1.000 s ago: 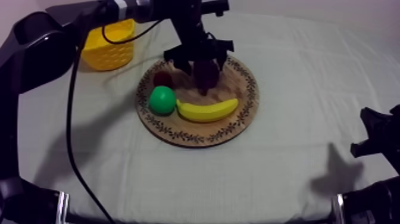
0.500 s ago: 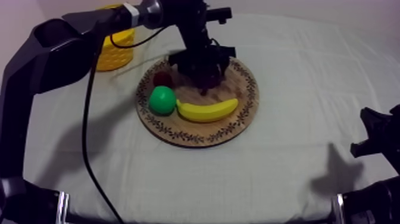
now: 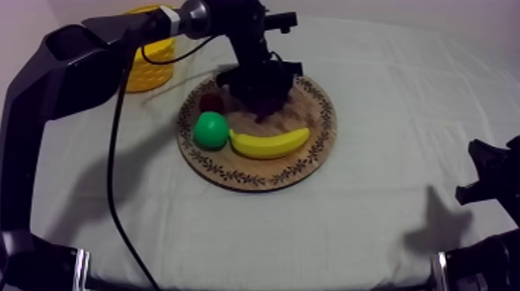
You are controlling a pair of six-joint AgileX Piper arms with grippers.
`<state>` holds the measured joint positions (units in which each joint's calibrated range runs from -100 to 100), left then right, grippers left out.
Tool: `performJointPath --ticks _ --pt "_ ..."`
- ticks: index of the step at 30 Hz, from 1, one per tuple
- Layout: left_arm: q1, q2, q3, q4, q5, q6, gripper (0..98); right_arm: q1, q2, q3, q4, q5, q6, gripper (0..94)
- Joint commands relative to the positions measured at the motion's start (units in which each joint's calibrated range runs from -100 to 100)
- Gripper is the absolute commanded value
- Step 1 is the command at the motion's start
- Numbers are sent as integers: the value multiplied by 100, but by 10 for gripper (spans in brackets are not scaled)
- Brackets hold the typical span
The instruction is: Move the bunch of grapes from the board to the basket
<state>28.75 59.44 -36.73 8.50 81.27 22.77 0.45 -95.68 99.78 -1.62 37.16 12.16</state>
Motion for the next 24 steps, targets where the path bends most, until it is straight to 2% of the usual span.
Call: performJointPath --ticks 1,7,16,24 --pt "-3 -8 20 -2 9 19 625 0 0 -1 -2 2 3 5" --pt "-5 -80 119 -11 -87 6 558 0 0 -1 -2 2 3 5" --pt "13 -243 272 -22 -312 -107 532 0 0 -1 -2 2 3 5" --pt "-34 -984 1058 -37 -725 -361 528 0 0 -1 -2 2 3 5"
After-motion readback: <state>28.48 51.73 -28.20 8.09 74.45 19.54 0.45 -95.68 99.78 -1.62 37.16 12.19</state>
